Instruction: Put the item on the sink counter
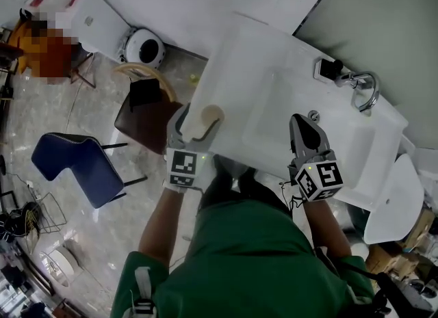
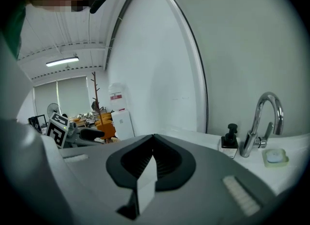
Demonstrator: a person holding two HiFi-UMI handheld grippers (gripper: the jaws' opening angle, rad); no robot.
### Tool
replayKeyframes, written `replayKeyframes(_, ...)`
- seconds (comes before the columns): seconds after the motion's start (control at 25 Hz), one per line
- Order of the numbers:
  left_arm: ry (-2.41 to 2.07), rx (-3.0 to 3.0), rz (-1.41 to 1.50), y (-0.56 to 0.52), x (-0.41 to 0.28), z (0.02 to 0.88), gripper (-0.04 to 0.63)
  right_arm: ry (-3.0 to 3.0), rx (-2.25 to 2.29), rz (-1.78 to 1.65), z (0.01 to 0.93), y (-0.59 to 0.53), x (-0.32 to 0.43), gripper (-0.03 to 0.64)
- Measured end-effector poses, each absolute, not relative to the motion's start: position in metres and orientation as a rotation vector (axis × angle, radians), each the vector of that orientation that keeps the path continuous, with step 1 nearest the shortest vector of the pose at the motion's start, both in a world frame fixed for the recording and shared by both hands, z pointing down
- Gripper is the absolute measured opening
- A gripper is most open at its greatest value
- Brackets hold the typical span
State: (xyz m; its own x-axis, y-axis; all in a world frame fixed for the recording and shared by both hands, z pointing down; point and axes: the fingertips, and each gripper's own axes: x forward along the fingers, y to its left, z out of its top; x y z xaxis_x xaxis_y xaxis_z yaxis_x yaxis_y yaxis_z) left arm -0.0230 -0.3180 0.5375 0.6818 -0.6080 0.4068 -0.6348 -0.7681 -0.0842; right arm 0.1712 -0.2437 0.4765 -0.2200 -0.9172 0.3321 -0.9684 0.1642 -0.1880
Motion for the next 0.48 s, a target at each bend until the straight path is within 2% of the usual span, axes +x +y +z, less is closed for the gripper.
replayKeyframes(0.2, -1.199, 2.837, 0.437, -0.322, -0.037, 0.472, 0.202, -2.311, 1.865, 0.47, 0.455, -0.245, 0.17, -0.002)
replayKeyframes(0.48, -1.307, 2.838, 0.246, -0.311, -0.046, 0.41, 0.071, -2.372, 1.858, 0.266, 0.412, -0.251, 0.162, -0.002)
